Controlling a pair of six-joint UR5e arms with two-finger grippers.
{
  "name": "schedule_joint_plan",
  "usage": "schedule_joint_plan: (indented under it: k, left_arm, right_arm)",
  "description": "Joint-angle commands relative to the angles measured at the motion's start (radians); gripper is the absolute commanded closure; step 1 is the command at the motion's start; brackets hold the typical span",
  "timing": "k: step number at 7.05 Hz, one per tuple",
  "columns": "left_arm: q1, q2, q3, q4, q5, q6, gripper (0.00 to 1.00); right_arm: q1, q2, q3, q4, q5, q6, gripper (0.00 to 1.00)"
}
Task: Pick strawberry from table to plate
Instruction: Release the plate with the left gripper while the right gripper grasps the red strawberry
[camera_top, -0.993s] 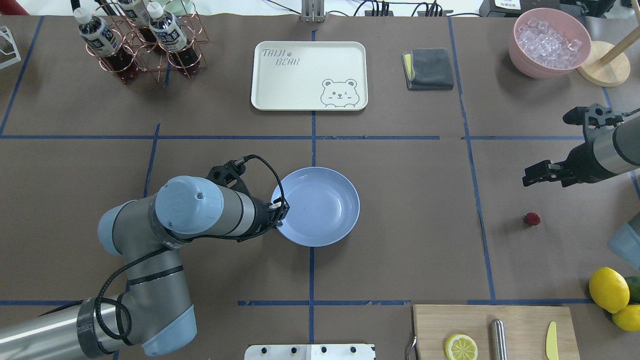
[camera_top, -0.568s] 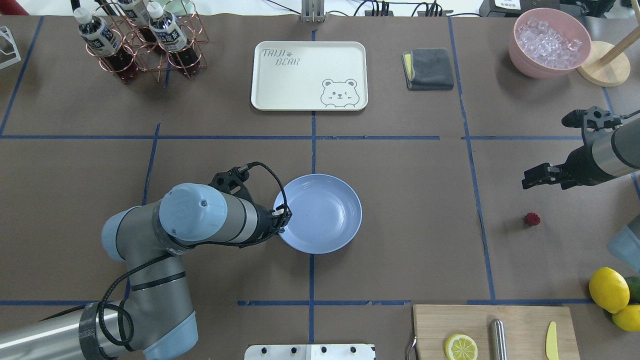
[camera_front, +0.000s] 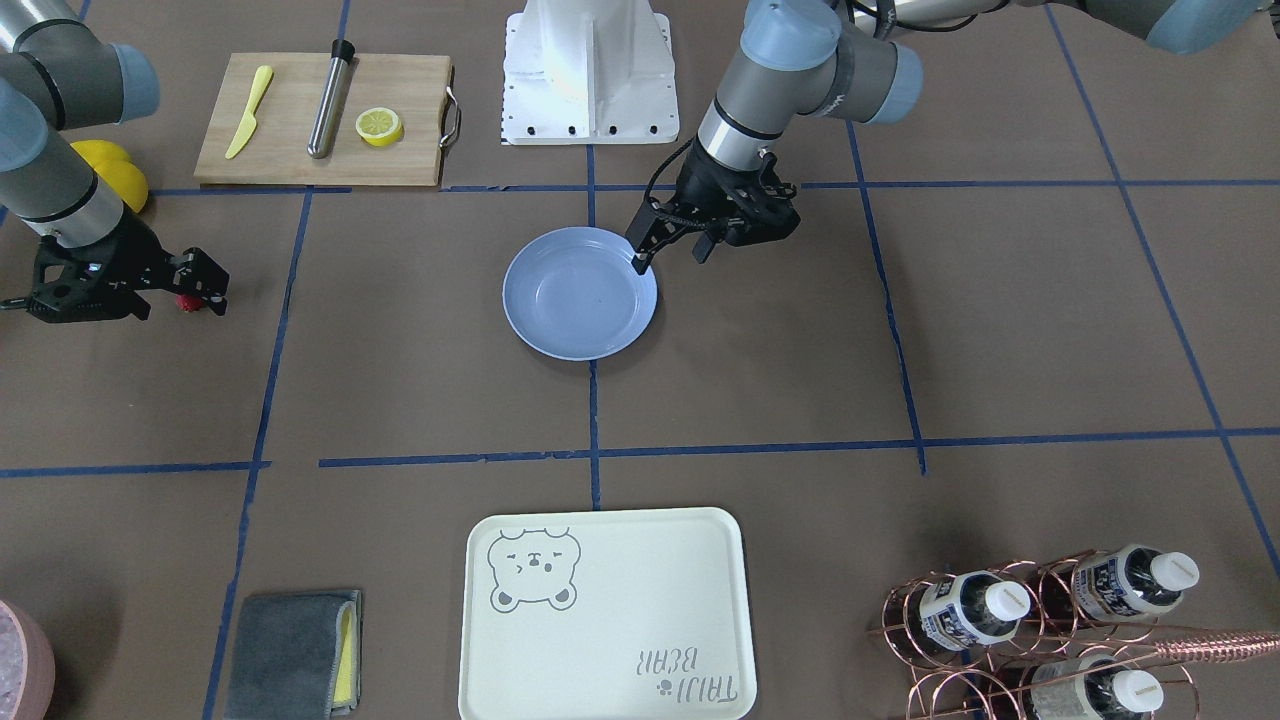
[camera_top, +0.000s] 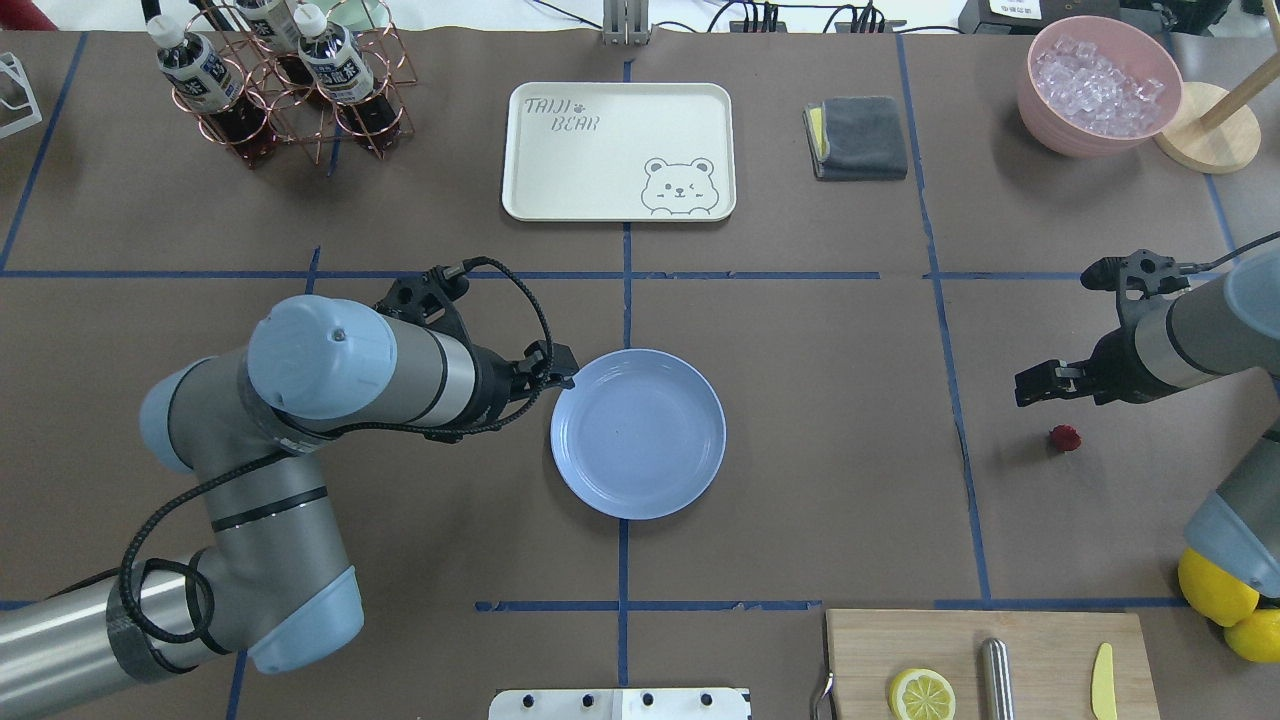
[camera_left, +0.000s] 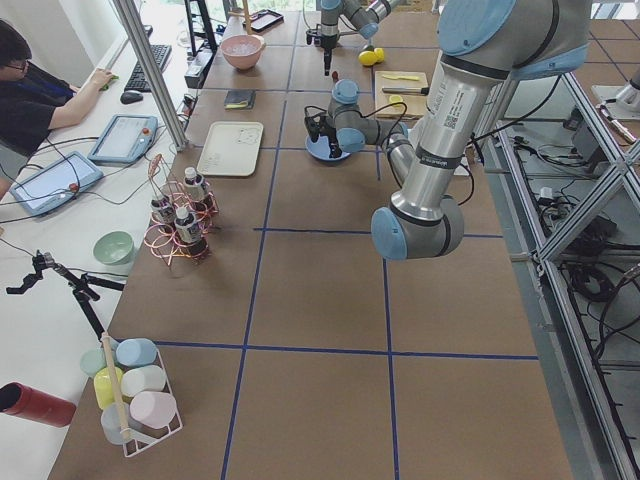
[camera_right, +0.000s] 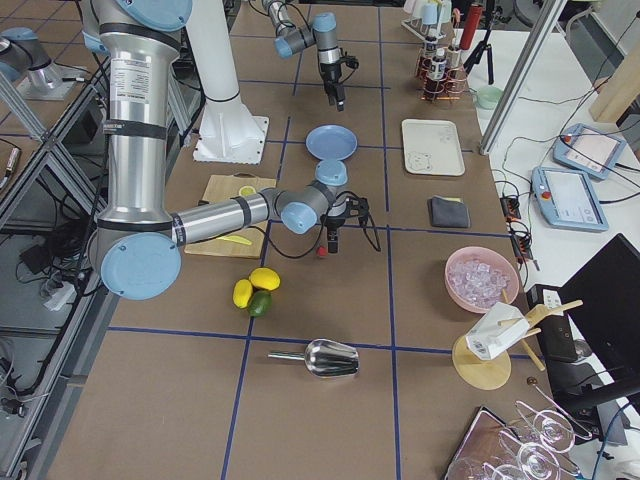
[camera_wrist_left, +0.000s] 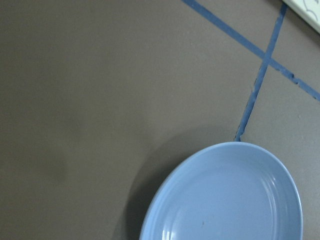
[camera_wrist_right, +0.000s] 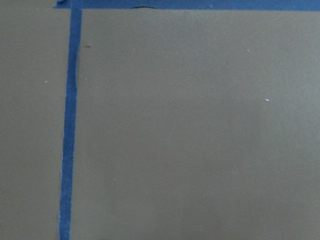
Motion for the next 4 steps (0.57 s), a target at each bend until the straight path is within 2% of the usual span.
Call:
schedule_joint_plan:
  k: [1,4]
  left_arm:
    - [-0.061,0.001,-0.028,0.056,-0.032,0.066,0.0]
    - [-0.075,0.001,-0.018,0.053,-0.032,0.09,0.0]
  right_arm:
    - [-0.018,-0.022,0.0,0.0,-0.003,0.001,0.0]
    - [-0.044,-0.047,-0.003,0.0,0.001,-0.001,0.01]
